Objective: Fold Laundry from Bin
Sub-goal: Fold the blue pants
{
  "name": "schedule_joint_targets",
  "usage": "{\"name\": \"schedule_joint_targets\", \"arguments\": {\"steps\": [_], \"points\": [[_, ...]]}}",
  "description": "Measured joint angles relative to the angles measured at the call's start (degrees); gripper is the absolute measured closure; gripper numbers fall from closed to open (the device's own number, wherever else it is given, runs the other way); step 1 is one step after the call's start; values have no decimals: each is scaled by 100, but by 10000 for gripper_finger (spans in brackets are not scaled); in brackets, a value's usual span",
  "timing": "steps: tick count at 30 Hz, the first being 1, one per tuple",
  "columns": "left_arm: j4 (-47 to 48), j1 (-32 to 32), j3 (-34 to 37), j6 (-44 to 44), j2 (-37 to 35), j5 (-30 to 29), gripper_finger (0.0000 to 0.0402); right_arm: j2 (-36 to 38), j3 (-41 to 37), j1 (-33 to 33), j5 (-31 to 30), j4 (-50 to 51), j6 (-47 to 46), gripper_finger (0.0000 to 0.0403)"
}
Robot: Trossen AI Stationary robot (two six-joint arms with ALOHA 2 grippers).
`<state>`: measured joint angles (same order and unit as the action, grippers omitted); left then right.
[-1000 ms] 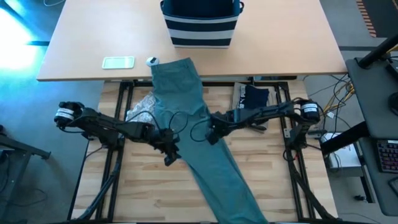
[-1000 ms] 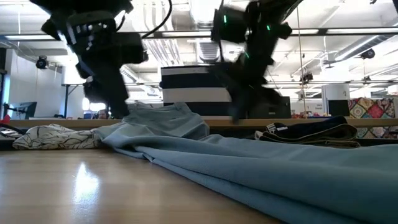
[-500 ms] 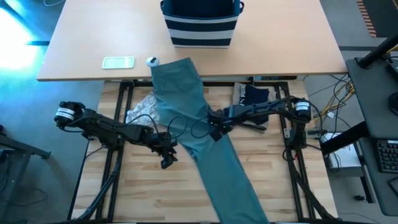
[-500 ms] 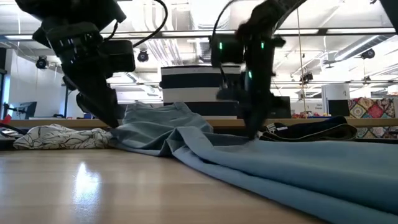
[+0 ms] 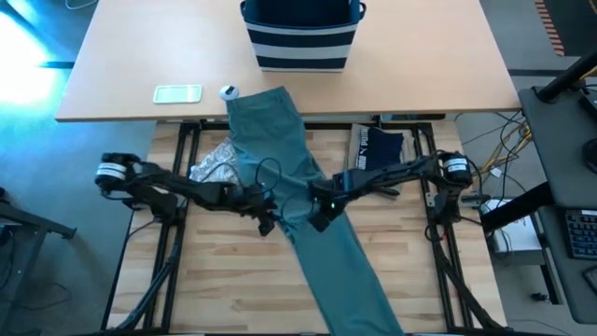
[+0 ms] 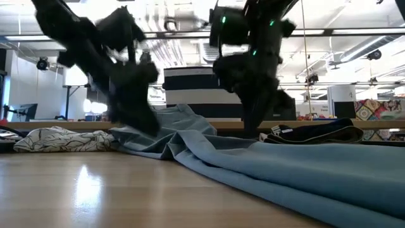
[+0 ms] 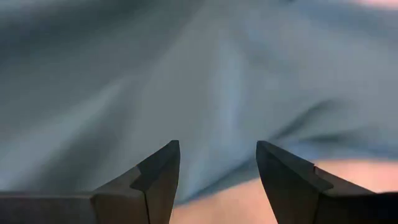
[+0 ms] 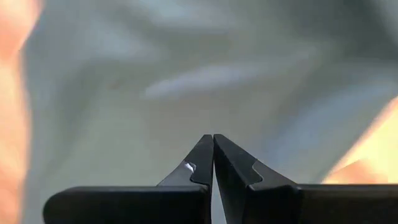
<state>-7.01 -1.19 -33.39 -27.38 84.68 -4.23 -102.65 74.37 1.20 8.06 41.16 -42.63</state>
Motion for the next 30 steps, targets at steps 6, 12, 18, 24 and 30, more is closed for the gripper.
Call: {"name": "schedule_joint_targets", "arguments": {"steps": [6,12,18,24,30], "points": [[506,457,-28,616,755,55,206,-32,-105,-1130,291,29,-939,394],[1491,599,56,1304,280,44,211,-148,-503,-1560,271,300,-1663,394],[1598,578,12,1253,-459,634,212,454,-357,-1634,130,-14,-2059,394],[1570,570,18,1145,-649,834,212,316,-588,-1950,73,-225,-2541,394],[28,312,-13,580,-296,1860,212,-180,-830,-2298,146,-825,-2823,394]]}}
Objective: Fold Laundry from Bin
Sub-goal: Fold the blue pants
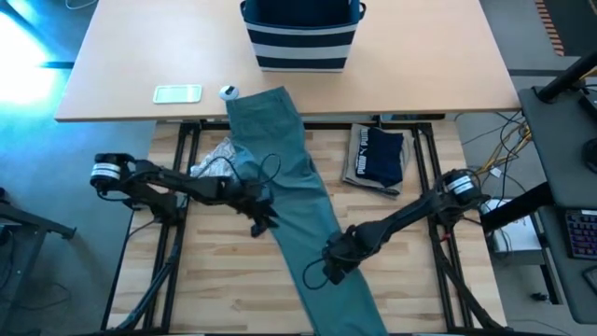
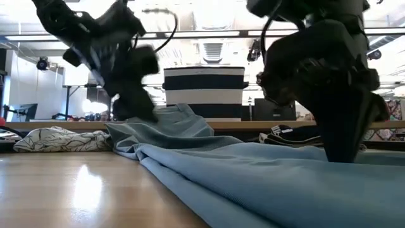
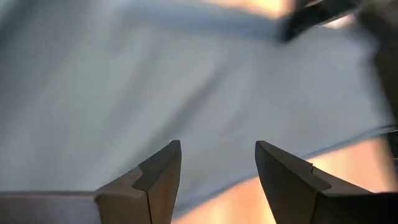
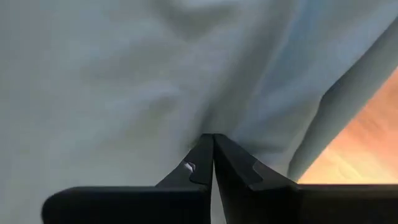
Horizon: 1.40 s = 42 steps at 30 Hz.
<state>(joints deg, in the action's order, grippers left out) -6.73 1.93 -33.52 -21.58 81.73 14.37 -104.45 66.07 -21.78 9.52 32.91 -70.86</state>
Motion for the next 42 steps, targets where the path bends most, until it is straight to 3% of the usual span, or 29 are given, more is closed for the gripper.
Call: {"name": "schedule_joint_targets", "arguments": {"steps": [7,13,19,25,31,34,37,42], "points": [[-343,-902,-858,-191,1152,-50,212,504,507,2,-706,774,136,394],[-182,-1010,-1139,-340,2059,54,212,352,17,116,-719,581,81,394],[-26,-1060,-947,-492,2103,336,212,112,-495,231,-349,9,-50,394],[344,-1007,-972,-866,1566,470,212,746,-354,413,-406,313,557,394],[774,39,-1077,-350,255,461,212,1134,134,115,-595,-252,642,394],[1389,920,-1054,155,-148,259,212,774,170,-128,-619,-768,468,394],[2070,1760,-1068,701,-301,-349,212,245,181,-396,-567,-1267,115,394],[2836,2391,-1059,1212,-308,-547,212,-508,197,-763,87,-1075,-494,394]]}}
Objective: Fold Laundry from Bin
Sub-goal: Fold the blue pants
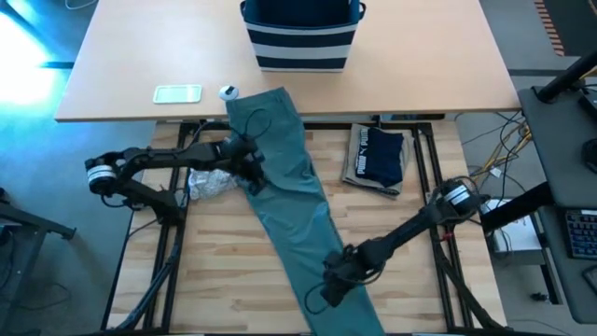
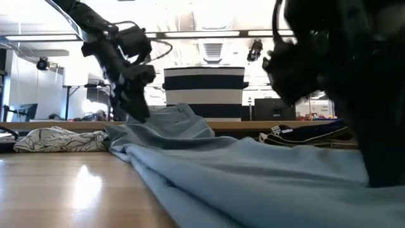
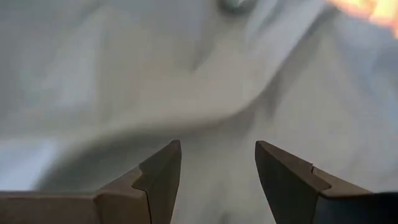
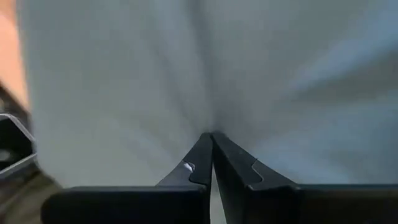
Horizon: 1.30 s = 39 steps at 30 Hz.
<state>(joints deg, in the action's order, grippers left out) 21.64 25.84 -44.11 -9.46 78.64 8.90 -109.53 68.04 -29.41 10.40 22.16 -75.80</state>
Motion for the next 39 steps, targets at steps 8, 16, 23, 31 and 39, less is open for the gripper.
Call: {"name": "schedule_joint_targets", "arguments": {"steps": [8,16,23,31,39], "points": [[1070,-273,9,16,-286,73,212,519,-311,-468,579,2053,-96,394],[1410,-1318,493,-438,-932,-100,212,1634,-968,-792,906,2472,-832,394],[-179,-2157,2211,-1459,-1842,-1186,212,2344,-577,-694,-367,2388,-987,394],[-859,-94,2491,-1042,-1330,-2561,212,2376,-504,-215,-593,2389,-383,394],[97,2689,1089,-1045,-683,-2568,212,2376,-495,-59,-597,2258,-224,394]]}}
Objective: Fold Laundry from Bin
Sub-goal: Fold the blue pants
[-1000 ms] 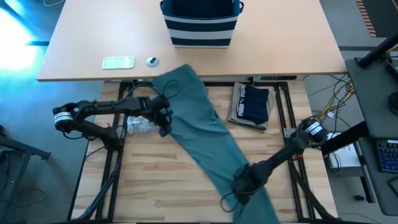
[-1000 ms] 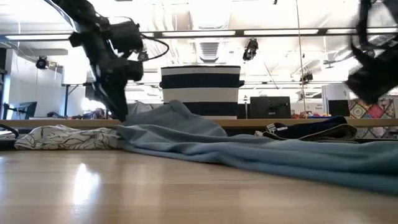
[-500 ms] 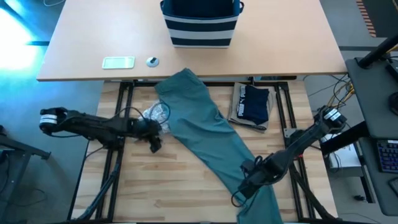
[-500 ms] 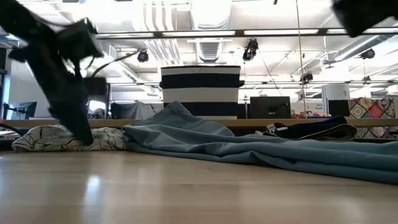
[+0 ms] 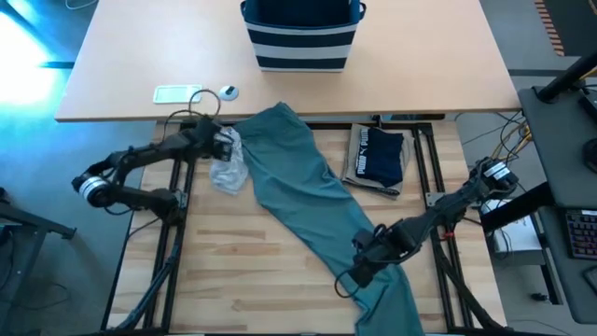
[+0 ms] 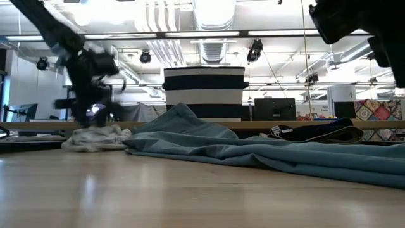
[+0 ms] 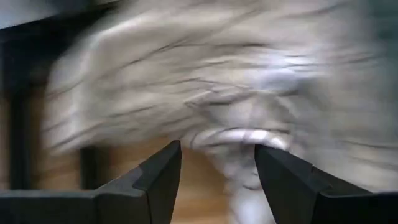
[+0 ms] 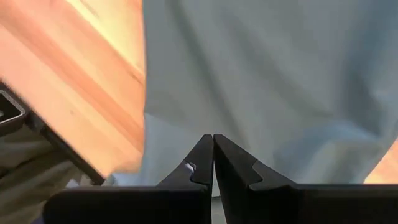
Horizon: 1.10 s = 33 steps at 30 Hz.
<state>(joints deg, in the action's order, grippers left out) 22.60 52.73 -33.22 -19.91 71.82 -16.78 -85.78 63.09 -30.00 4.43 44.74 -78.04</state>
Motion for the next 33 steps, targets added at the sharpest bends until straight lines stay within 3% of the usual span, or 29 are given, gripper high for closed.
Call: {"name": "schedule_joint_targets", "arguments": {"steps": [2,5,9,14,18,22,28,33], "points": [[50,-109,-214,184,-214,878,212,2,-4,0,-17,-93,-1,394],[445,-496,-306,306,-685,1557,212,-49,-26,0,-63,-119,-62,394],[904,-1655,-51,547,-1464,2628,212,-188,-28,-11,-113,-326,-54,394],[485,-3766,653,-572,-2200,2443,212,-485,12,-11,-145,-506,45,394],[-682,-5154,1212,-1963,-2071,1210,212,-694,62,-7,-74,-741,234,394],[-1105,-5305,1330,-2585,-1423,842,212,-868,244,2,54,-811,454,394],[-1142,-5293,922,-2052,-337,871,212,-958,469,4,45,-803,583,394],[-1703,-5257,455,-1958,589,791,212,-960,545,4,-17,-780,389,394]]}}
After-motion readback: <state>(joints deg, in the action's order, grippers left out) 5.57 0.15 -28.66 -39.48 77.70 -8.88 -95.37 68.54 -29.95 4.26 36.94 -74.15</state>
